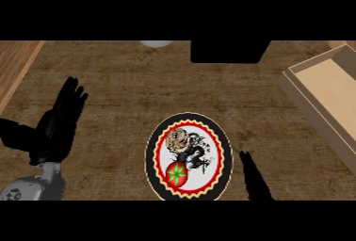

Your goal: Pick the tomato from the plate and place it in the cardboard box

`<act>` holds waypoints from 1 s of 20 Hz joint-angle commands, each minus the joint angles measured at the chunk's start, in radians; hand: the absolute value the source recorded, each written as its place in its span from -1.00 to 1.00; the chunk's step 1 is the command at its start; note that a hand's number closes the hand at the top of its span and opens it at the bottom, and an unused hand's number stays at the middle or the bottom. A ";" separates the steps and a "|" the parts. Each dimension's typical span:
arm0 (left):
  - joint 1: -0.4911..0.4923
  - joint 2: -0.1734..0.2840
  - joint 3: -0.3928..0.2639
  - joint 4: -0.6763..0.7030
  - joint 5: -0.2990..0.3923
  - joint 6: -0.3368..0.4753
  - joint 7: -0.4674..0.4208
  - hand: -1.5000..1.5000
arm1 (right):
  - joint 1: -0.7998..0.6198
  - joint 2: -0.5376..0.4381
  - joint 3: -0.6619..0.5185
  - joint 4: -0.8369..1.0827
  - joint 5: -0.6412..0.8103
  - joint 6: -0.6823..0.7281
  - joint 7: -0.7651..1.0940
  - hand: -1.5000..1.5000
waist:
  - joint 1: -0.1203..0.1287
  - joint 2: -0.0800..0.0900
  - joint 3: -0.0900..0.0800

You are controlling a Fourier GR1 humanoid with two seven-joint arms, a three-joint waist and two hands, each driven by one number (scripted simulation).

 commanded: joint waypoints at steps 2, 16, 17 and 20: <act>0.044 -0.002 0.007 -0.017 -0.008 -0.006 -0.017 0.00 | -0.129 0.102 0.074 0.151 0.011 -0.083 0.205 -1.00 | 0.008 0.000 0.000; 0.009 -0.043 0.006 0.048 -0.022 -0.021 -0.052 0.00 | -0.131 0.101 0.019 0.215 -0.017 -0.122 0.147 -1.00 | -0.005 0.002 0.000; 0.035 -0.023 0.024 0.041 -0.006 -0.047 -0.067 0.00 | -0.141 0.101 0.025 0.239 -0.025 -0.140 0.151 -1.00 | 0.002 0.002 0.000; 0.011 0.001 0.047 0.037 -0.004 -0.044 -0.038 0.00 | -0.156 0.101 0.009 0.288 -0.069 -0.147 0.136 -1.00 | 0.014 0.005 0.000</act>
